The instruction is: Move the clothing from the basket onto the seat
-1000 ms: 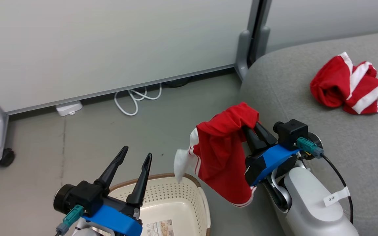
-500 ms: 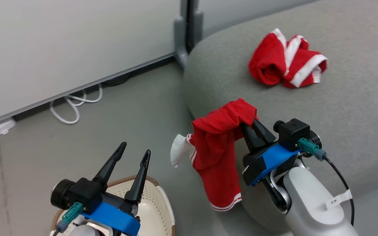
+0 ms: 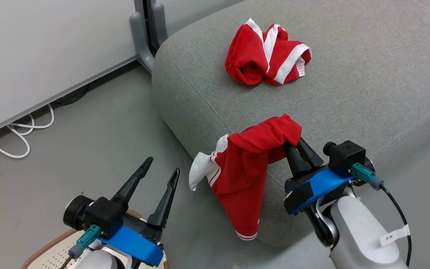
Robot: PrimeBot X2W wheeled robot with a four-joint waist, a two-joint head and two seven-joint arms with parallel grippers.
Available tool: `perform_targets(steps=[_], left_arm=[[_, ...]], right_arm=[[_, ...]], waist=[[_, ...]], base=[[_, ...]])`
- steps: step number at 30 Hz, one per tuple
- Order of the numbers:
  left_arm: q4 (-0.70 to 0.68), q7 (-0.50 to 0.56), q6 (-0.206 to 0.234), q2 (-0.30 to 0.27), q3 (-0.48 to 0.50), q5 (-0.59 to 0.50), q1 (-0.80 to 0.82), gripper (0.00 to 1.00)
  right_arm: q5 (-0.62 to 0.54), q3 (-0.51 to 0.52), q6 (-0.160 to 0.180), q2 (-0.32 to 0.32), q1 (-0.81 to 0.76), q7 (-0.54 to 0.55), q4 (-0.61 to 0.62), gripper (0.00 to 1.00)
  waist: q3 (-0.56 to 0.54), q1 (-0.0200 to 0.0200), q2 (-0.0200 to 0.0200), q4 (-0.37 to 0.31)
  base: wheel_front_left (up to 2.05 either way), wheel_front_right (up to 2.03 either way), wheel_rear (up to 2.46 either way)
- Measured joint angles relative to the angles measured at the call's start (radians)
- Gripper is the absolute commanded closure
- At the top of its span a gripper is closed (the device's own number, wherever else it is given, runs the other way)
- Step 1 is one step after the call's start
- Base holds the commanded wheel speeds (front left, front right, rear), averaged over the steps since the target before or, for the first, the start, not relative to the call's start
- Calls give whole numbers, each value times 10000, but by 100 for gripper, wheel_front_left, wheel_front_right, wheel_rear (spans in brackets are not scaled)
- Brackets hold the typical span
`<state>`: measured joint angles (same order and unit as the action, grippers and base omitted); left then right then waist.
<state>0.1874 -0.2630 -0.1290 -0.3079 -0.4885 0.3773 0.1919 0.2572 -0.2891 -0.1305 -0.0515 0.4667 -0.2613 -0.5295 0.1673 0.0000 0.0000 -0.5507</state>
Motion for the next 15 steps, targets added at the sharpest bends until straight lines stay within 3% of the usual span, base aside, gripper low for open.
perform_targets(steps=[9,15], left_arm=[[29,0,0,-217,-136,115,103,0],[-171,0,0,-407,-75,21,213,0]], right_arm=[[44,171,-2,13,-84,0,111,100],[568,1189,0,0,937,15,157,100]], waist=[[143,0,0,-7],[582,0,0,25]], base=[[0,0,0],[0,0,0]])
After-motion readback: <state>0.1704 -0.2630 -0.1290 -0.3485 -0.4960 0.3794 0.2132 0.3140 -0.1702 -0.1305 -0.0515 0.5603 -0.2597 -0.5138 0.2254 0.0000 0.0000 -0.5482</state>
